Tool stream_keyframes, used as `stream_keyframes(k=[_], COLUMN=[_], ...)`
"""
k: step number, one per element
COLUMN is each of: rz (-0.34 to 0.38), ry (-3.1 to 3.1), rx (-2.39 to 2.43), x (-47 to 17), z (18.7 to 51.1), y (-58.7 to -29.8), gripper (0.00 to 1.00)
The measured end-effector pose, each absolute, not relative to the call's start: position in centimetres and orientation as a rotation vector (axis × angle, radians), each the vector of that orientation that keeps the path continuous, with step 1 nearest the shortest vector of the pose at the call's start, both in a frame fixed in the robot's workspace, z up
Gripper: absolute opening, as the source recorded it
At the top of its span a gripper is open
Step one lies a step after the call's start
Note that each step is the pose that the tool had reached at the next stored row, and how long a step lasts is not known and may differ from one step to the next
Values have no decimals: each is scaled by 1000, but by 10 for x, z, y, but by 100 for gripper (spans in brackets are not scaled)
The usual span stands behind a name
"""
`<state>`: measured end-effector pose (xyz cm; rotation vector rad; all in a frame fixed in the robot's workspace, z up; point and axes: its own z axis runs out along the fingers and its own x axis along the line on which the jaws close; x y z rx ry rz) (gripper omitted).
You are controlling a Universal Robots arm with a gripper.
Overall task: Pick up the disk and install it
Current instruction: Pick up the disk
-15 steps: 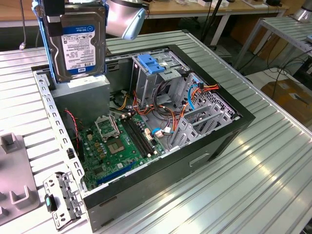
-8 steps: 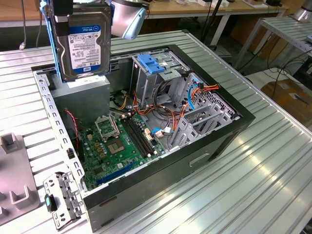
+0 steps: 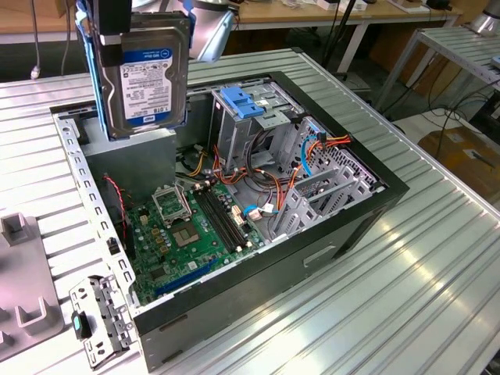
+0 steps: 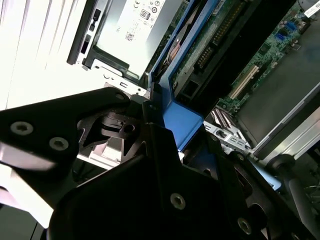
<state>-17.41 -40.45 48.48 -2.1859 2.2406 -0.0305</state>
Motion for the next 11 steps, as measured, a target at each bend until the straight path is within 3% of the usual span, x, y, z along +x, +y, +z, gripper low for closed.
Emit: stream_keyframes(k=[11], rz=[-31], ry=[2241], rx=[-2186], x=[-142], z=[484], y=[-411], gripper=[37])
